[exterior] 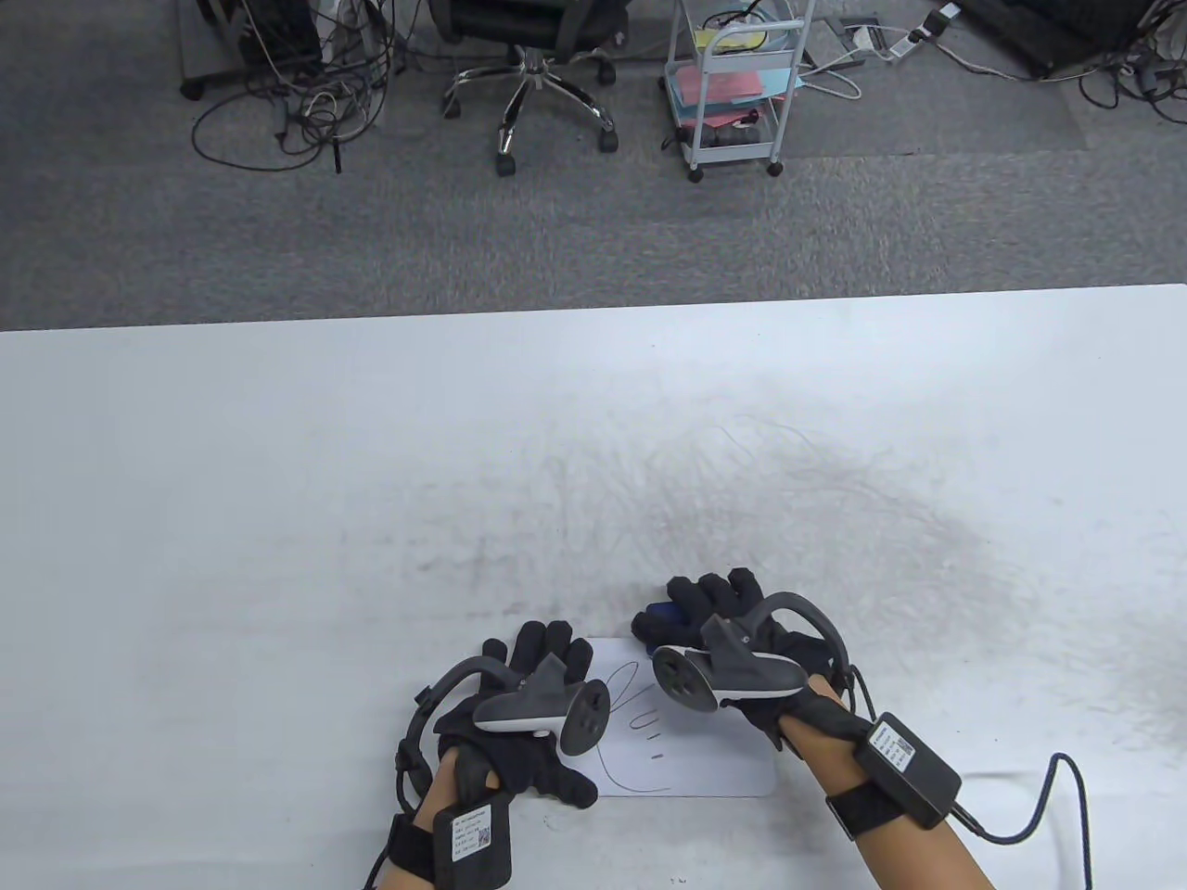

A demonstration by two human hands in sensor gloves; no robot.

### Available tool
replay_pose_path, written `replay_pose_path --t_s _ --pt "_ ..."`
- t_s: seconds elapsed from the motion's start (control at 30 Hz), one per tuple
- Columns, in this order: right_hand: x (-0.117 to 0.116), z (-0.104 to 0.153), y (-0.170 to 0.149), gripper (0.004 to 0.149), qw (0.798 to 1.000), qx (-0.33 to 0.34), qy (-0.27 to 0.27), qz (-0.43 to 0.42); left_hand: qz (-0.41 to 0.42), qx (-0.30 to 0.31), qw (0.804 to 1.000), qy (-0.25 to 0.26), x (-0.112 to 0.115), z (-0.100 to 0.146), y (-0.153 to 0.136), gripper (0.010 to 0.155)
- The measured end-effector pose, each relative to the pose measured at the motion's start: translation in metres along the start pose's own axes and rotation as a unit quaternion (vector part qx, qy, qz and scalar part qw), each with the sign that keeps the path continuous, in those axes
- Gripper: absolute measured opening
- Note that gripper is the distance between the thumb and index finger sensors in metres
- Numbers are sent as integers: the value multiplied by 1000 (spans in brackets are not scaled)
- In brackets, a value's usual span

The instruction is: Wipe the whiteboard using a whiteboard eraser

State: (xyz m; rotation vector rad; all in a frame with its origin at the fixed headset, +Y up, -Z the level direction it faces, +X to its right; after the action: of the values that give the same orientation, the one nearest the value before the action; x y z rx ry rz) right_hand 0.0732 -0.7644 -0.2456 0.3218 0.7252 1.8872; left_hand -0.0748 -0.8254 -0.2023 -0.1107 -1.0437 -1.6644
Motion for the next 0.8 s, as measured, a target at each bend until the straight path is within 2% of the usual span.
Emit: replay_pose_path --t_s 0.1,0.23,0.43,0.63,0.73,0.8 --pt "1 6 6 55 999 7 -19 32 0 0 1000 0 0 0 0 132" --pt "2 25 25 55 996 40 -42 71 0 -1 1000 -1 0 0 0 132" --pt "-3 84 69 64 979 117 -121 116 0 -2 1000 -1 0 0 0 132" --pt "-8 125 96 63 972 152 -121 133 0 -2 1000 0 0 0 0 132" --pt "-8 129 100 63 968 155 -122 153 -1 -2 1000 0 0 0 0 132" --pt "-8 125 97 62 973 150 -114 136 0 -2 1000 0 0 0 0 132"
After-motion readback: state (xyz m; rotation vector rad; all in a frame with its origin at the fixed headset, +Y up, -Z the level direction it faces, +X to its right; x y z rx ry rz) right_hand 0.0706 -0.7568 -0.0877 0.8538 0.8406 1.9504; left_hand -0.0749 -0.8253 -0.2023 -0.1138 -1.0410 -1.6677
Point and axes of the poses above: the tracker on the back of each hand, its own y axis roughly to the thumb side, its own z axis roughly from the fingertips to the wrist, x = y × z, the point moved 4 cm from there along -z, roughly from the wrist to the fingertips, and after that the axes turned 4 degrees about z, right-handed, at the moved point
